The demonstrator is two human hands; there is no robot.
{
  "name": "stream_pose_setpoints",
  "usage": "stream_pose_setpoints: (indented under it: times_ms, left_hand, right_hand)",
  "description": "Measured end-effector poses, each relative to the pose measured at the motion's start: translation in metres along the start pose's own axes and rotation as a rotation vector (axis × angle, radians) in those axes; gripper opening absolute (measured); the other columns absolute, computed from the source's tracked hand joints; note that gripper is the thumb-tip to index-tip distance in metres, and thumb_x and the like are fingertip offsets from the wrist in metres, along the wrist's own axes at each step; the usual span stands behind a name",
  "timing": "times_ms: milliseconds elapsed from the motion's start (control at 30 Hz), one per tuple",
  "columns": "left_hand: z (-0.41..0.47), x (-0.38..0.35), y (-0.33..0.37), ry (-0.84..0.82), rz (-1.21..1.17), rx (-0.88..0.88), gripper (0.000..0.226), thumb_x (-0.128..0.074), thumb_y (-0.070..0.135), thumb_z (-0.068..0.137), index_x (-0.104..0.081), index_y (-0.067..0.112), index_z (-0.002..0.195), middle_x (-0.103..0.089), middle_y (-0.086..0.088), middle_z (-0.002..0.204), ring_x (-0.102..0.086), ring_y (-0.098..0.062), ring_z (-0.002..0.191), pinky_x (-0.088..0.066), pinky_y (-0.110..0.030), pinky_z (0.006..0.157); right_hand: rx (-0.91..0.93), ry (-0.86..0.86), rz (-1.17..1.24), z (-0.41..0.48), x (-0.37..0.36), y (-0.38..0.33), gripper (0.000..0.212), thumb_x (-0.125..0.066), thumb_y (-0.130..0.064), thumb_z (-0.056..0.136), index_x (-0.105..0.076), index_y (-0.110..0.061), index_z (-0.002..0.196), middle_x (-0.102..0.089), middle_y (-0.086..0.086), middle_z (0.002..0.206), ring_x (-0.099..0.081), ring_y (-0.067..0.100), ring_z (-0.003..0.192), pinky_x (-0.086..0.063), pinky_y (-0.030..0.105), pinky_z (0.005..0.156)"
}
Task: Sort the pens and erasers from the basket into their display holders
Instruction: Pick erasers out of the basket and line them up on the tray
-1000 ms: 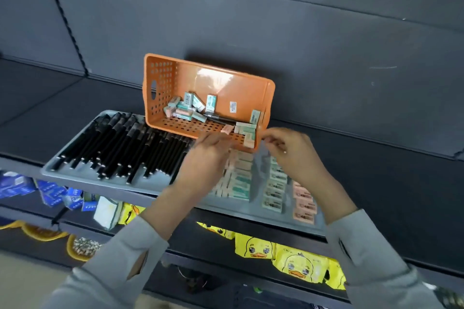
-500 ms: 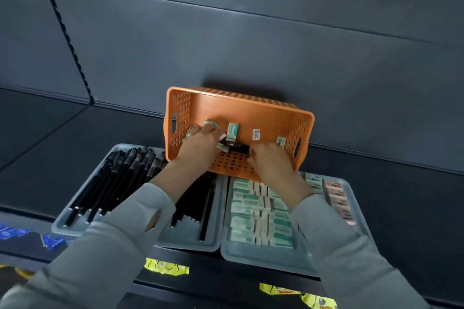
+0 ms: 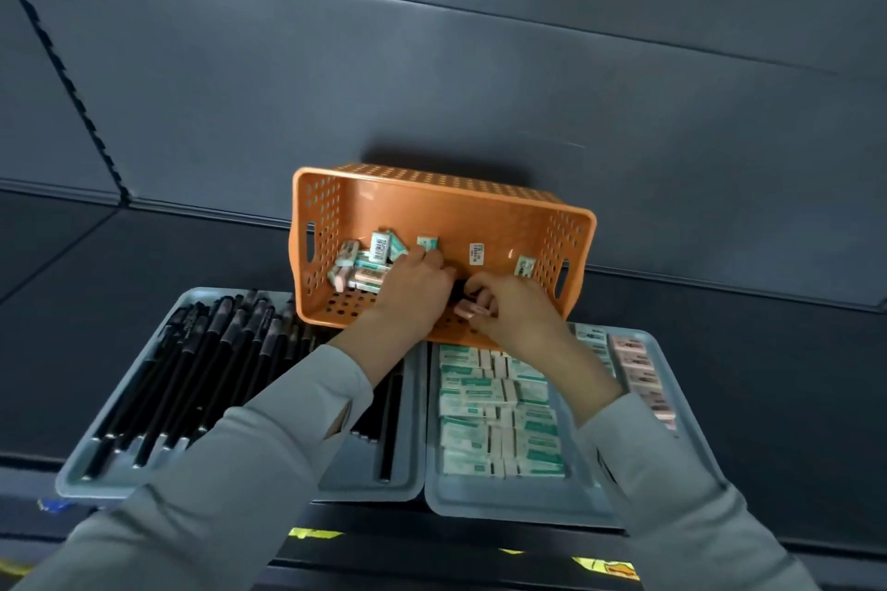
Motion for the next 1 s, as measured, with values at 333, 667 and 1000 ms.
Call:
stream_pose_setpoints:
  times_ms: [333,667,1000]
  left_hand:
    - [0.002,0.006,0.002,-0.019,0.024,0.031,0.025,-0.047,0.011,0.095,-0.056,0.012,0.118,-0.059,-0.007,0.121,-0.047,-0.026,0.117,-0.040,-0.035,0.095]
    - [0.001,-0.001,0.003,-0.049,0.102,-0.017,0.030,-0.045,0.018,0.098,-0.053,0.012,0.126,-0.049,-0.010,0.131,-0.038,-0.029,0.127,-0.035,-0.039,0.100]
    - [-0.009,0.047,0.006,0.367,-0.145,0.194,0.020,-0.050,-0.001,0.093,-0.057,-0.001,0.112,-0.060,-0.020,0.109,-0.054,-0.037,0.100,-0.046,-0.046,0.087]
  right_hand:
    - [0.033,0.250,0.198,-0.029,0.020,0.004,0.014,-0.073,-0.016,0.086,-0.075,-0.020,0.100,-0.070,-0.008,0.091,-0.063,0.006,0.082,-0.053,0.026,0.081]
    - [0.023,0.234,0.665,-0.054,0.024,0.024,0.020,-0.071,-0.015,0.088,-0.070,-0.035,0.090,-0.068,-0.011,0.088,-0.064,0.010,0.073,-0.055,0.030,0.068]
    - [-0.151,0.429,0.889,-0.100,0.083,0.126,0.018,-0.066,-0.003,0.089,-0.073,-0.019,0.088,-0.072,-0.009,0.082,-0.063,-0.002,0.069,-0.047,0.016,0.068]
Point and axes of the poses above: each hand's wrist, its own z-axis towards the middle knuckle, its own x-axis out of the back of the hand, y = z × x, the point moved 6 cm from there along z, towards the middle knuckle
